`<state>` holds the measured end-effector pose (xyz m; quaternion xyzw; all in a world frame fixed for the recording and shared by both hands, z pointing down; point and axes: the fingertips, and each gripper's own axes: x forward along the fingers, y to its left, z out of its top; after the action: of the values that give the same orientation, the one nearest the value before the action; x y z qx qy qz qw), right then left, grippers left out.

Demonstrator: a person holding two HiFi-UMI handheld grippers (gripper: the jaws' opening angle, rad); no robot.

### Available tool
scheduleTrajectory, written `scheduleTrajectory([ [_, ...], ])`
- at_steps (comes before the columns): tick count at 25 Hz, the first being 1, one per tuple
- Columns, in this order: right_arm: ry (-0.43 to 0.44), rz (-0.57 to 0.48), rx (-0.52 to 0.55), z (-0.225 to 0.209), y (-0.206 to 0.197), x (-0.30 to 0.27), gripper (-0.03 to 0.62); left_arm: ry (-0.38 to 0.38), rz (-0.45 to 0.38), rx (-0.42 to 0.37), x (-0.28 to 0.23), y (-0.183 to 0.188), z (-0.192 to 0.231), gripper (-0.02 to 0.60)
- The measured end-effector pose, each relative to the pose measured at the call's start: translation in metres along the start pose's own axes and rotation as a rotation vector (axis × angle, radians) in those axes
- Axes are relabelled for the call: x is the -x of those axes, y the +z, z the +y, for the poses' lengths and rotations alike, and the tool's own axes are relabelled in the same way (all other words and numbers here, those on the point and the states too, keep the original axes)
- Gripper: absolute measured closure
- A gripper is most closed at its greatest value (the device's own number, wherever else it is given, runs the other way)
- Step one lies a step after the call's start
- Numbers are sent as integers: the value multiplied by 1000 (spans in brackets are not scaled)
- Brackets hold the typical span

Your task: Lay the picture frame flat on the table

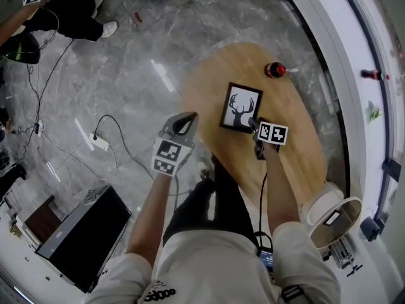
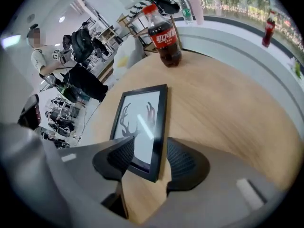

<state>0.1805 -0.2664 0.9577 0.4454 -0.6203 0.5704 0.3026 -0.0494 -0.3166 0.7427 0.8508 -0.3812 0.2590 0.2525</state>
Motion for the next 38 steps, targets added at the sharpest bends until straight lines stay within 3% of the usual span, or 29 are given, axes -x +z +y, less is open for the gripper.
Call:
scheduleTrajectory([
  [5,-1,-133,55,34,16,50,395,48,-61,-4,35,19,3,571],
  [13,58,-361,303,124,48,180,445,143,-204,-26,117,76,-4,571],
  [19,37,-529,533,201,55,277,500,199,-296,-17,183,100,-19,571],
  [22,25,-626,577,234,51,328,552,216,-344,-33,221,113,-33,571],
  [27,4,-768,683,282,41,407,586,232,-393,-108,271,131,-58,571],
  [32,17,-862,739,327,16,464,591,236,-437,-155,319,138,-80,571],
  [38,44,-936,742,367,-15,511,591,221,-534,-141,376,148,-101,571],
])
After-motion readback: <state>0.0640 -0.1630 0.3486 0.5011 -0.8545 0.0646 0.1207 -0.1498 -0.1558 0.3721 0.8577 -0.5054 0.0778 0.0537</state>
